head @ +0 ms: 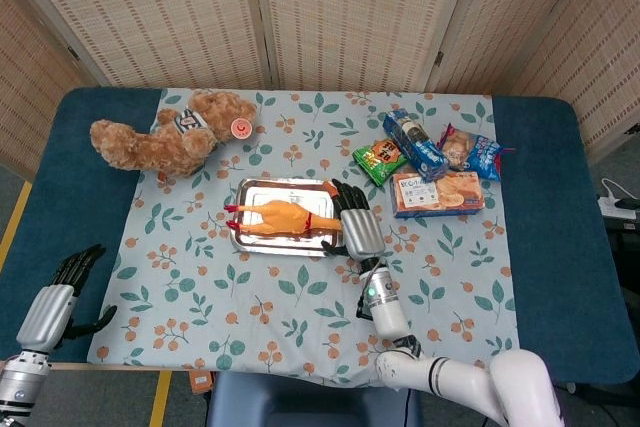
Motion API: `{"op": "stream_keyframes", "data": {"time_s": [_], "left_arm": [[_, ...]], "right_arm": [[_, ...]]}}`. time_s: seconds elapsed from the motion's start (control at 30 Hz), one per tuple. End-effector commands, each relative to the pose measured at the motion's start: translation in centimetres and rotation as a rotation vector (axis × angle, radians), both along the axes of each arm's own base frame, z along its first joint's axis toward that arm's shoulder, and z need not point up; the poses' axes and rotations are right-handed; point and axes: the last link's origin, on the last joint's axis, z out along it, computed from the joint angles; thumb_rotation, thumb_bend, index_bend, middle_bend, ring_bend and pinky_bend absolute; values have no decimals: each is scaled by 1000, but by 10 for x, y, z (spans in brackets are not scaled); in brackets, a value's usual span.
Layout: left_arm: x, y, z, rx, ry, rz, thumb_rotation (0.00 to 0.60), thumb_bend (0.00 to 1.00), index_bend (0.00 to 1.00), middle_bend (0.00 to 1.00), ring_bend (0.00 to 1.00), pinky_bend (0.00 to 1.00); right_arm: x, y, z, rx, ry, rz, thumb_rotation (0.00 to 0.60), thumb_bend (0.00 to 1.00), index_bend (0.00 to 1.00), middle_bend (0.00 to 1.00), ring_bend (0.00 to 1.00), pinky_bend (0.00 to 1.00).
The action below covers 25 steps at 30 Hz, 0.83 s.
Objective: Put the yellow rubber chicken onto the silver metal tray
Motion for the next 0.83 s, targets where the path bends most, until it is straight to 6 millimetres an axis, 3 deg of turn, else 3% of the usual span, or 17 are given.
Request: {"op": "stream_keyframes", "data": {"time_s": [0.03, 0.23, 0.4, 0.6, 0.77, 0.83], "left_arm": [[1, -2, 3, -9, 12, -7, 600, 315, 0, 0, 0, 18], [5, -13, 12, -20, 104, -19, 600, 320, 0, 0, 0, 19], [17, -29, 15, 5, 206, -35, 600, 332, 0, 0, 0, 19], [24, -39, 20, 130, 310, -52, 600, 336, 0, 0, 0, 19], [26, -41, 18, 149, 323, -57, 600, 344, 0, 0, 0, 19], [30, -43, 12, 122, 313, -71, 600, 344, 0, 0, 0, 19]], "right_arm": [[-17, 35, 52, 52, 81, 54, 600, 125, 0, 0, 0, 19], [-61, 104, 138, 121, 314, 57, 600, 123, 0, 0, 0, 0], [-111, 151, 199, -57, 429, -23, 600, 123, 0, 0, 0, 0], [-169, 192, 226, -242, 416, -133, 600, 123, 0, 0, 0, 0], [-177, 197, 231, -232, 470, -134, 600, 122, 0, 0, 0, 0], [-180, 197, 246, -264, 416, -166, 600, 123, 0, 0, 0, 0]]}}
